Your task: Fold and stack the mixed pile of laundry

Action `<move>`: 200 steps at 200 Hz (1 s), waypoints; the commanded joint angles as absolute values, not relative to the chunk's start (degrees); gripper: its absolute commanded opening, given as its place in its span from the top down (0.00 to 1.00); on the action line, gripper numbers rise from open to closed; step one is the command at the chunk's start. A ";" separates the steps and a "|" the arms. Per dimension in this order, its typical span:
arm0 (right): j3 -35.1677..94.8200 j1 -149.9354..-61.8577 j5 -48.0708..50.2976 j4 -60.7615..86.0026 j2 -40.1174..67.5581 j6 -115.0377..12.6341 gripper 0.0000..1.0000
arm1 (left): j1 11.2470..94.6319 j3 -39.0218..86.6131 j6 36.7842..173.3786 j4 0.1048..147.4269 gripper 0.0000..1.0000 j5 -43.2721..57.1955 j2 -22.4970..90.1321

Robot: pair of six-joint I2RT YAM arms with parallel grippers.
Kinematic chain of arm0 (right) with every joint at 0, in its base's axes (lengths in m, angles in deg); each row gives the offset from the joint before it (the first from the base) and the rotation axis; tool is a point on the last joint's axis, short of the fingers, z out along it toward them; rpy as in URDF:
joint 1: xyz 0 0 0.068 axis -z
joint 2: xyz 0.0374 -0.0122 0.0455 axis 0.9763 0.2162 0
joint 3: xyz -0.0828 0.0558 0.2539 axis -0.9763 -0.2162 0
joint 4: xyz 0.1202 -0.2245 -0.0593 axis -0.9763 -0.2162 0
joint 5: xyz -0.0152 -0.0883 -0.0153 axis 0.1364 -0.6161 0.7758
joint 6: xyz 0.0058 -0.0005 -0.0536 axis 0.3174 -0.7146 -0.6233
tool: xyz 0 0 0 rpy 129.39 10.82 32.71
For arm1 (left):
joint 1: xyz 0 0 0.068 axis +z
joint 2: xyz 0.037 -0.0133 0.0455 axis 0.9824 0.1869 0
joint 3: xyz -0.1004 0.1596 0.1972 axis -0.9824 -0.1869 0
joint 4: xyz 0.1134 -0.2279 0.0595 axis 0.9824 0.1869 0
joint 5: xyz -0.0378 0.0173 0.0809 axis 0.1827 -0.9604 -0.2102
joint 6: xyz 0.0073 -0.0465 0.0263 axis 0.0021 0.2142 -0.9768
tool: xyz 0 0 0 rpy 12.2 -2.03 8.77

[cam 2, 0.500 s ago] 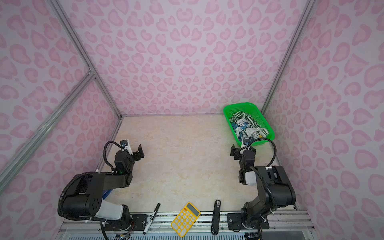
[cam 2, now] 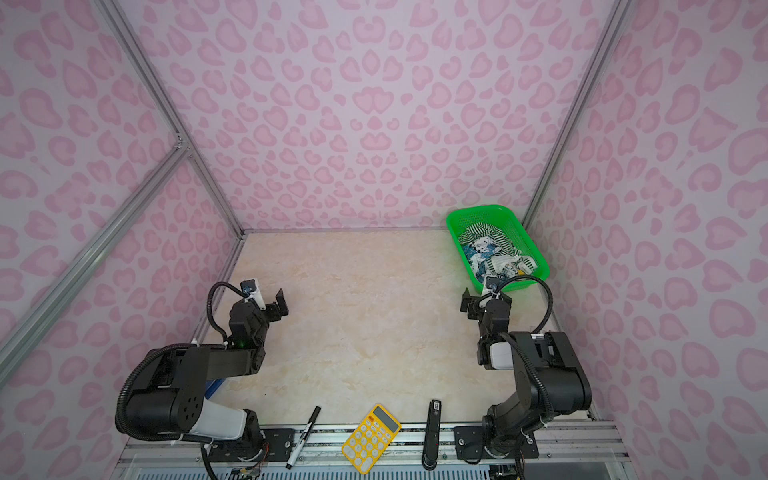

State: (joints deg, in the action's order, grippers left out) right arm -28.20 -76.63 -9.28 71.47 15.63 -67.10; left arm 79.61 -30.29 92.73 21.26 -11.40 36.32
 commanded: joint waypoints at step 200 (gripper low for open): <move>-29.69 -76.82 -10.86 74.00 14.68 -67.13 0.00 | 79.49 -29.71 92.25 21.16 0.02 -12.01 35.32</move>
State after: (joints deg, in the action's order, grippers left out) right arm -28.33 -76.65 -9.30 71.54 15.52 -67.10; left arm 79.63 -30.29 92.73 21.26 -11.40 36.27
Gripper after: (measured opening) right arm 0.997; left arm 0.976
